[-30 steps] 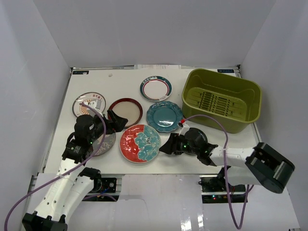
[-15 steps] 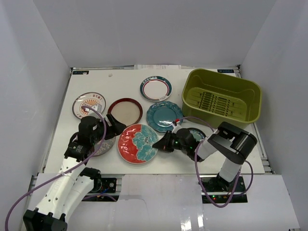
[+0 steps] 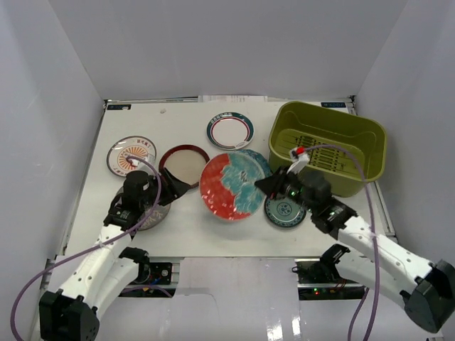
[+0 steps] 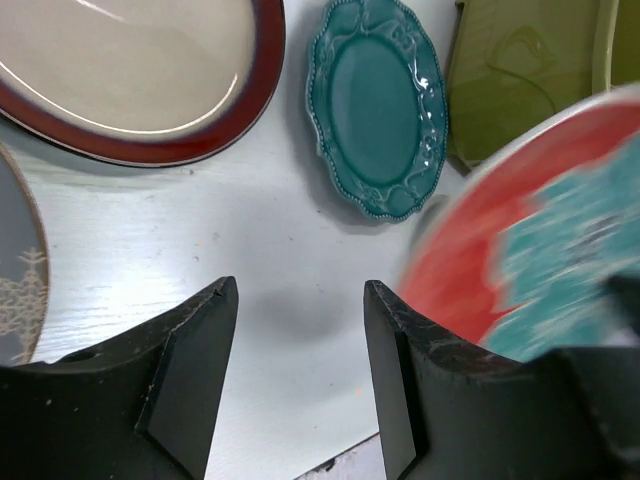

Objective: Place the plates into the plastic bin on the countertop

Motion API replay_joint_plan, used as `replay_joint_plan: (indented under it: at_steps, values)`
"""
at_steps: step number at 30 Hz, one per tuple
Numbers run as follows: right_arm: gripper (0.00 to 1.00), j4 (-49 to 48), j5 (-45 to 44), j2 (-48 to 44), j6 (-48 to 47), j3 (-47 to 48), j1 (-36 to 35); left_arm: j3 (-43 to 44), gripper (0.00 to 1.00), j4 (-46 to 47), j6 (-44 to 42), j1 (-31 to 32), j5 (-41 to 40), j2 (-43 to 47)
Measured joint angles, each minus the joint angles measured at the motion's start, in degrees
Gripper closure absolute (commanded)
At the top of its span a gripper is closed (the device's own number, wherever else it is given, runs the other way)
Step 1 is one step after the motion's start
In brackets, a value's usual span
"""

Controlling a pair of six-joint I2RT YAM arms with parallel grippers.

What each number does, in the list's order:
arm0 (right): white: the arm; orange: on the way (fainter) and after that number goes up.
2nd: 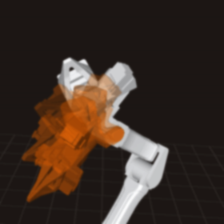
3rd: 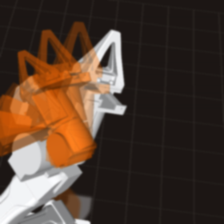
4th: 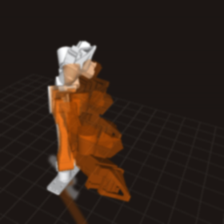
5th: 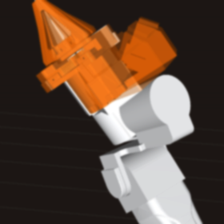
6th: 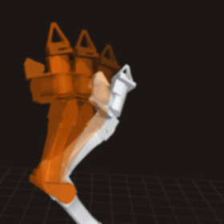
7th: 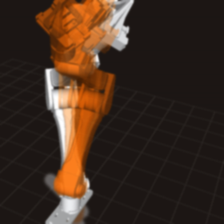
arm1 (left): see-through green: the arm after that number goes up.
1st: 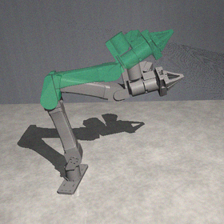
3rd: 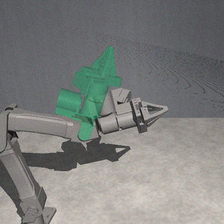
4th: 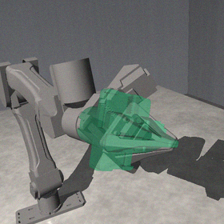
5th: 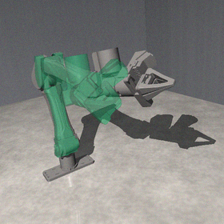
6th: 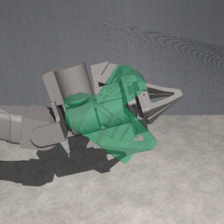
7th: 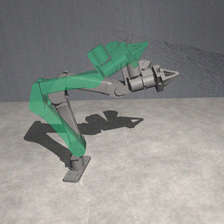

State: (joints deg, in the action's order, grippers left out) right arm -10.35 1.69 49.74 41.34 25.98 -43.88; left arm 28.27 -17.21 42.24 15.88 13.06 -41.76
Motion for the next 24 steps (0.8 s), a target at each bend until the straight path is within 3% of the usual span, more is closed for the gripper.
replay_joint_plan:
  at_steps: [6,12,17,20,24]
  values:
    - [0.92,9.29,-0.20,-3.21,-9.22,19.28,23.45,-3.63,0.34,11.76,5.49,1.86,4.02,-8.59]
    - [0.92,10.10,0.46,3.15,-10.97,27.87,43.28,-2.93,0.28,21.18,8.85,10.21,-0.24,-20.83]
    - [0.92,14.60,0.22,8.90,-11.78,27.85,50.97,-0.79,0.21,25.14,9.90,14.32,-5.77,-31.58]
    - [0.92,17.00,0.02,12.76,-12.17,27.65,52.54,0.44,0.14,26.86,10.32,14.86,-8.37,-36.13]
    - [0.92,17.77,0.76,17.40,-12.31,27.39,53.22,2.75,0.13,29.44,10.86,15.67,-10.95,-41.42]
